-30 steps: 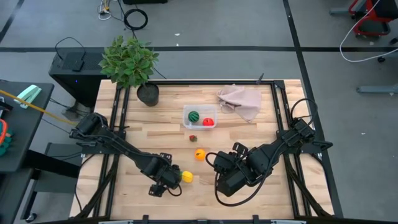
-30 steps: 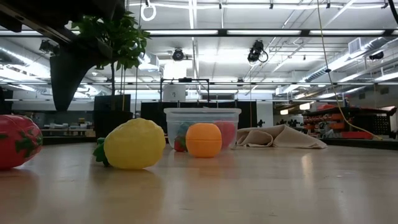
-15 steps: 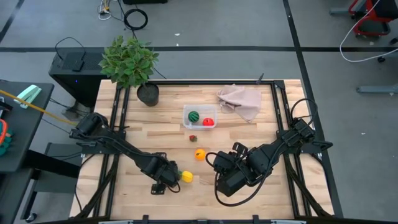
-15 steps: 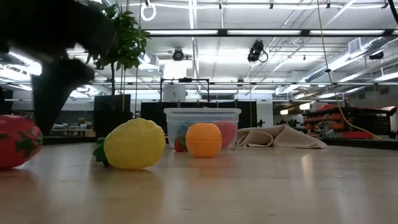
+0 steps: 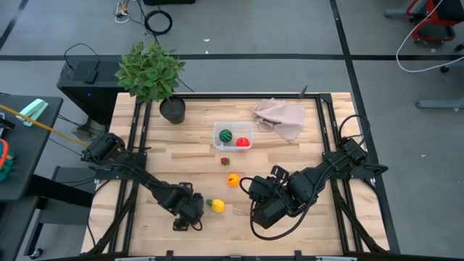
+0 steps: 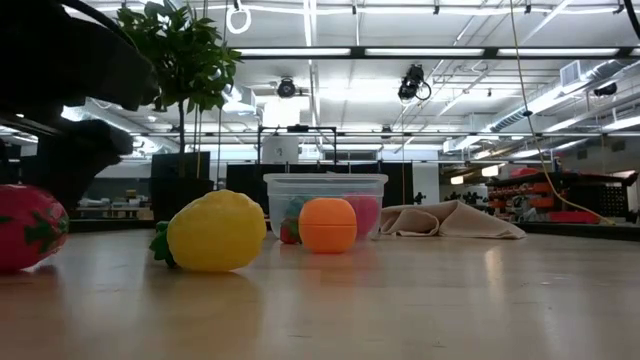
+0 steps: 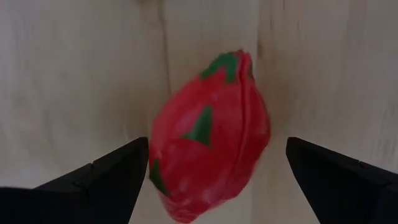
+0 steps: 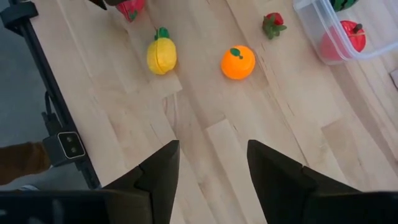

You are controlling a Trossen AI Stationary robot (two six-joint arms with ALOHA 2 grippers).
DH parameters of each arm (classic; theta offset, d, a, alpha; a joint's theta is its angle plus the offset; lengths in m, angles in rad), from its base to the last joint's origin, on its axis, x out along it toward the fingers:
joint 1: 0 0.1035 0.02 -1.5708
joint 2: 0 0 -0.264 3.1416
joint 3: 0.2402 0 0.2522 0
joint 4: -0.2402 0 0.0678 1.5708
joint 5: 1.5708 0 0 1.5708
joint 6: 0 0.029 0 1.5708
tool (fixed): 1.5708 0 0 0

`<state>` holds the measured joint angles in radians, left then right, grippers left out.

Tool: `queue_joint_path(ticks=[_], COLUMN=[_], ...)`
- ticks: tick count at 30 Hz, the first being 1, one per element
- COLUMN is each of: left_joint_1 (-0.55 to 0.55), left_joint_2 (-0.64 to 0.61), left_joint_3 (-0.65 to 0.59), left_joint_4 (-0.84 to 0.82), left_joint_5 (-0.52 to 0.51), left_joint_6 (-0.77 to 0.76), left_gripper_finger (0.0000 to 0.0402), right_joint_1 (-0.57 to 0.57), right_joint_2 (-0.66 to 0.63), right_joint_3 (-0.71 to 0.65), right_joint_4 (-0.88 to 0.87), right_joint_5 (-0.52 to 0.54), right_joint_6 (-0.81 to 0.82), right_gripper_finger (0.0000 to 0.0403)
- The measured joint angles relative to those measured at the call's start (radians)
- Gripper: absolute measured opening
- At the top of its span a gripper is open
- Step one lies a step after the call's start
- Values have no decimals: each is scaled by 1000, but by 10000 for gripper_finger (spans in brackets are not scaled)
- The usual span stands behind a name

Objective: Pick and placing Produce into tupperware
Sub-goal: Put the red dragon fruit into the transparent container

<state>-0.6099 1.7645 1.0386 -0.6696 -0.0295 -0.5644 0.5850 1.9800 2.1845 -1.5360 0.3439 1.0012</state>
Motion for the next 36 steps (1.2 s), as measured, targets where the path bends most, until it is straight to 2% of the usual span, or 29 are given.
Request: queue_joint_path(ticks=[8,25,29,36], left_joint_1=[-5,-5,-5,12], left_joint_2=[0,0,0,-7], left_joint_3=[0,0,0,7], left_joint_4=[1,22,25,21], left_joint_5=[-37,-38,-39,-54], left_joint_6=[0,0,-7,-32], left_gripper_finger=[371,244,239,255], right_joint_1=[0,-1,0,9], right_joint_2=[0,0,0,0], right_joint_3=[0,0,0,0], right_joint_4=[0,0,0,-2], right_joint_5=[0,15,15,13], right_joint_6=[1,-1,-1,44], right_gripper_finger=[195,195,195,195])
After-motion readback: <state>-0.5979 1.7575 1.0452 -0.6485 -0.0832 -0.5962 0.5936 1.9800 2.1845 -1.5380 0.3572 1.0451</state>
